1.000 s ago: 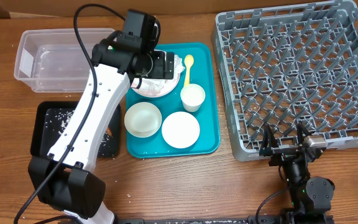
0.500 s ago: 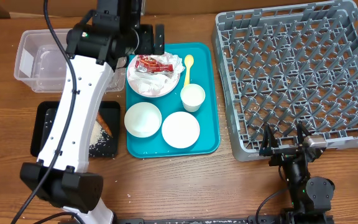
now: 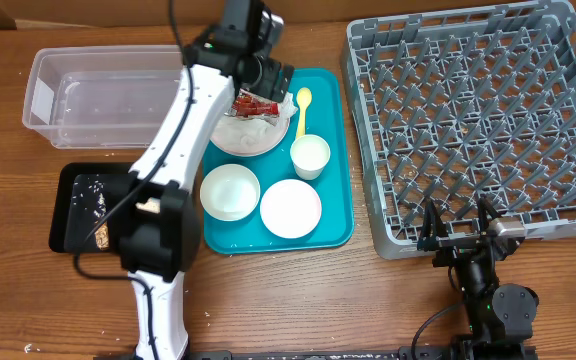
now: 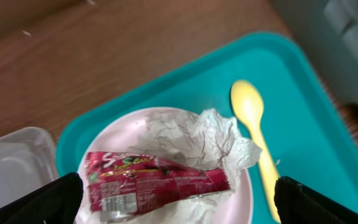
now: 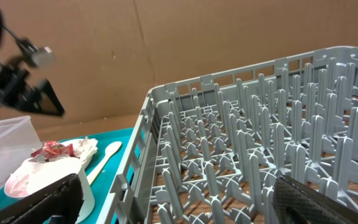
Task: Sort waste into correct bins and load items into the dishwasher
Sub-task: 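Reach the left gripper to the red wrapper and tissue on the plate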
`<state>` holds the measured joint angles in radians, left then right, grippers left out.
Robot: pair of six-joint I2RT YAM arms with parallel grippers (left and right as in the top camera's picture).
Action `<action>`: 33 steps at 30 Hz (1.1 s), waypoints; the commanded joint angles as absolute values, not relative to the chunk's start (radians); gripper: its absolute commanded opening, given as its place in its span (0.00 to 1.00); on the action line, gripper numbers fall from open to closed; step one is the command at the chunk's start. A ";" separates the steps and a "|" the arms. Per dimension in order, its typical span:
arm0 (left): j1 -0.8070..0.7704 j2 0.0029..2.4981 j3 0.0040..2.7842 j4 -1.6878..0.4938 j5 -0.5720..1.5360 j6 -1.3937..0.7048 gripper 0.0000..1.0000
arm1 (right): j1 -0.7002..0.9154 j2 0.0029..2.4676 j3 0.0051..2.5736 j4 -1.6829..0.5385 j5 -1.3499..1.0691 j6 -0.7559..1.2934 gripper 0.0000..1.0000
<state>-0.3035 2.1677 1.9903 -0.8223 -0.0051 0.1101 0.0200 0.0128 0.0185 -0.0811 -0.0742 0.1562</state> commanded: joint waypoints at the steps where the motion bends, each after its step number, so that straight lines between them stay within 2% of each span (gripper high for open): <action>1: -0.320 2.207 2.004 -0.830 -0.040 0.195 1.00 | 0.015 0.003 0.008 -0.076 -0.076 0.156 1.00; 7: -0.331 2.262 2.004 -0.907 -0.055 0.182 1.00 | 0.015 0.003 0.008 -0.076 -0.076 0.156 1.00; 14: -0.326 2.308 2.004 -0.973 -0.093 0.226 0.94 | 0.015 0.003 0.008 -0.076 -0.076 0.156 1.00; 21: -0.326 2.328 2.004 -0.935 -0.094 0.259 0.94 | 0.015 0.003 0.008 -0.076 -0.076 0.156 1.00; 26: -0.318 2.334 2.003 -0.921 -0.097 0.259 0.89 | 0.015 0.003 0.008 -0.076 -0.076 0.156 1.00; 33: -0.319 2.334 1.987 -0.911 -0.096 0.267 0.88 | 0.015 0.003 0.008 -0.076 -0.076 0.156 1.00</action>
